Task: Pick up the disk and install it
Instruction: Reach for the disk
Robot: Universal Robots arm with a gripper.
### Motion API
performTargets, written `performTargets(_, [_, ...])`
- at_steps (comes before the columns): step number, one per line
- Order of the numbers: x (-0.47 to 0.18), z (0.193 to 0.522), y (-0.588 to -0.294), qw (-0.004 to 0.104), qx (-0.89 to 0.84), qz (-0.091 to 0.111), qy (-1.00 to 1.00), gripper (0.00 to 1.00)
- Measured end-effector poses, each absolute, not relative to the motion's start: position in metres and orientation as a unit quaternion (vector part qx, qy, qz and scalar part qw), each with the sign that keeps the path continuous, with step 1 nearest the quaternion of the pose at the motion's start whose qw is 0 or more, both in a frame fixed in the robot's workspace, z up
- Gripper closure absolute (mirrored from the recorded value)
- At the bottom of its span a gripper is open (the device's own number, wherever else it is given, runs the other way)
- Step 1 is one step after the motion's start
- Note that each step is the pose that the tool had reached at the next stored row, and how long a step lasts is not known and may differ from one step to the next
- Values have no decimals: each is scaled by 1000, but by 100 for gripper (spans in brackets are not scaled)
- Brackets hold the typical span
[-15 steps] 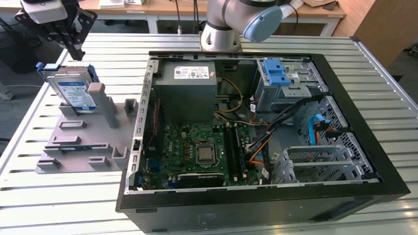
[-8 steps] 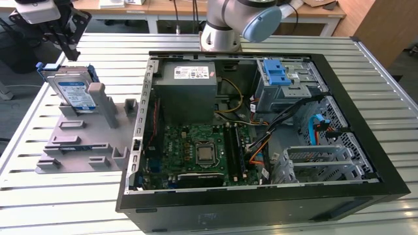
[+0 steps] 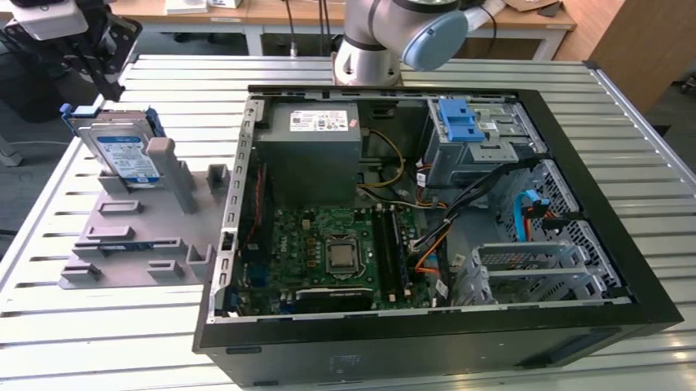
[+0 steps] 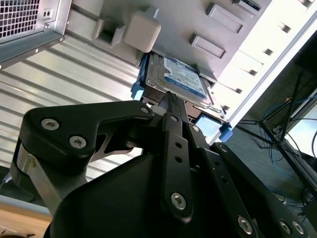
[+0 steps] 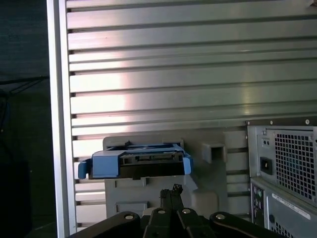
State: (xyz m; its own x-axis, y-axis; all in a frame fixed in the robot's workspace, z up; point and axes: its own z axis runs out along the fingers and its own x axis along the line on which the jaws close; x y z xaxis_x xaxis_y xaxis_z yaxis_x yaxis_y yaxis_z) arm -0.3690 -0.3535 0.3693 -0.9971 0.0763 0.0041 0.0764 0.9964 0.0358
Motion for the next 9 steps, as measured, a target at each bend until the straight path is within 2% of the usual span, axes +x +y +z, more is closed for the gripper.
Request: performTargets(9, [-381,367,-352,1,-38,-18,-999,89])
